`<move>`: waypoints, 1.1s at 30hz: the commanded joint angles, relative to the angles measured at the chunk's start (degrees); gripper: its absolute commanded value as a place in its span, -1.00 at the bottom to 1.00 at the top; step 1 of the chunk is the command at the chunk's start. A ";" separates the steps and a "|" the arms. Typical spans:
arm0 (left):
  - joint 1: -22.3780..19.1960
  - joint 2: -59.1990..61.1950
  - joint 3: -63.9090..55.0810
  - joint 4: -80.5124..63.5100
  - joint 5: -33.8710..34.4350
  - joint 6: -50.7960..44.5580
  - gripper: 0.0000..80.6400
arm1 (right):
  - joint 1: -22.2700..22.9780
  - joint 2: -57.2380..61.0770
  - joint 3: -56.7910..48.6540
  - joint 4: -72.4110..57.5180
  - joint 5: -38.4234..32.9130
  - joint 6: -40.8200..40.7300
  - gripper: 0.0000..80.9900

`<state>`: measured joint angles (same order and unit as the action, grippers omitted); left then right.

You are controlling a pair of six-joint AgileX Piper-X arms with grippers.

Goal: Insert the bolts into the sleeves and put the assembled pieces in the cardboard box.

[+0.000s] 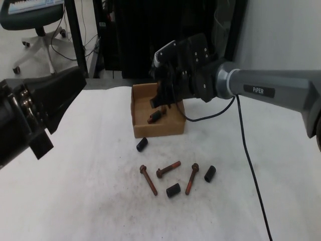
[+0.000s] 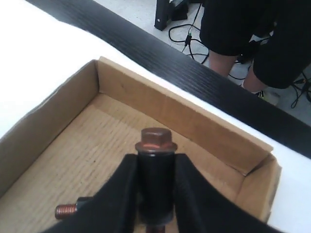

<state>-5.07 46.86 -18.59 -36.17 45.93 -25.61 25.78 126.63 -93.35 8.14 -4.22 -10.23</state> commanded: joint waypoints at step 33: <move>0.19 -0.62 -0.02 -0.55 3.26 -0.17 -0.99 | -1.35 -21.38 -1.30 25.47 -11.32 -2.60 -0.39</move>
<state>-5.07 46.86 -18.59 -36.05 48.49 -25.61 24.60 105.61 -94.57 33.34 -13.33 -10.94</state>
